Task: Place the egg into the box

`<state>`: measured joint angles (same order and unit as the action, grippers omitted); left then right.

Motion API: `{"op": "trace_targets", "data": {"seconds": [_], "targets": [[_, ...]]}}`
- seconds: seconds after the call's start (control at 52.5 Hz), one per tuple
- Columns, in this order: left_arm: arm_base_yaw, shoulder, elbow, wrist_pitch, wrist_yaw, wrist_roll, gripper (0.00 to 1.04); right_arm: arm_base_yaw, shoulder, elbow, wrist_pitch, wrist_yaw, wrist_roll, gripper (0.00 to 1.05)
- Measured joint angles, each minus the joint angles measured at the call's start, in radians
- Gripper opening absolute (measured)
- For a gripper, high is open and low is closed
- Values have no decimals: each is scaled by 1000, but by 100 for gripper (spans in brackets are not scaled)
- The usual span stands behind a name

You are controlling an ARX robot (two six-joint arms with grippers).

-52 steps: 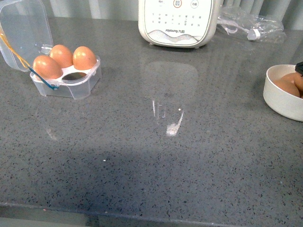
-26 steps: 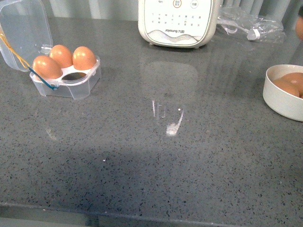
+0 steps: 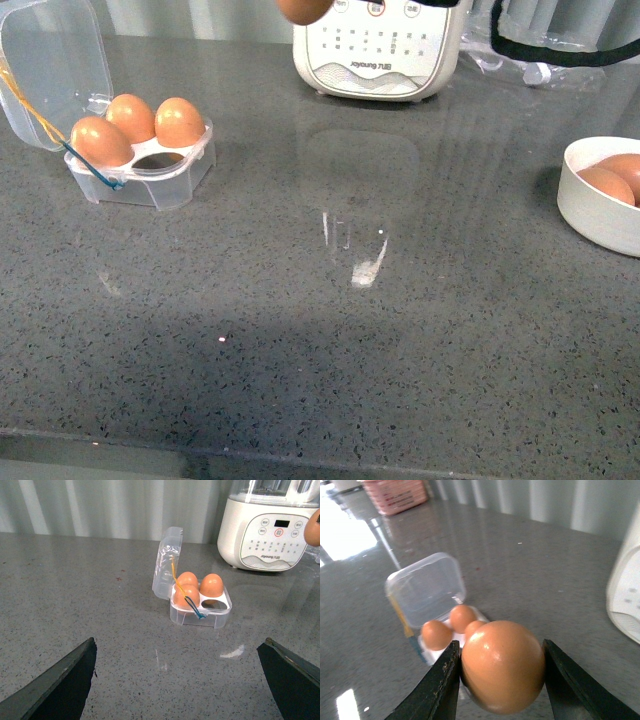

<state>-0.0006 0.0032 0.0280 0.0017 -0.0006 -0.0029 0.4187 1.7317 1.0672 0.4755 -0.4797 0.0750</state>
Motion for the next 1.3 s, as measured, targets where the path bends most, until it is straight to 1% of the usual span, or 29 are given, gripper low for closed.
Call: {"op": "trace_targets", "data": {"seconds": [0.076,0.152,0.286,0.553,0.743,0.991,1.296], "targets": [[0,0,0,0,0,0,98,21,2,6,-24,-60,-32,41],[0,0,0,0,0,0,98,37,15,19,-73,-120,-95,41],[0,0,0,0,0,0,98,42,65,53,-117,-183,-159,41],[0,0,0,0,0,0,98,54,205,225,-198,-176,-193,41],[0,0,0,0,0,0,98,93,308,356,-236,-169,-195,41],[0,0,0,0,0,0,98,139,383,418,-244,-164,-194,41],[0,0,0,0,0,0,98,153,422,443,-259,-133,-203,41]]}}
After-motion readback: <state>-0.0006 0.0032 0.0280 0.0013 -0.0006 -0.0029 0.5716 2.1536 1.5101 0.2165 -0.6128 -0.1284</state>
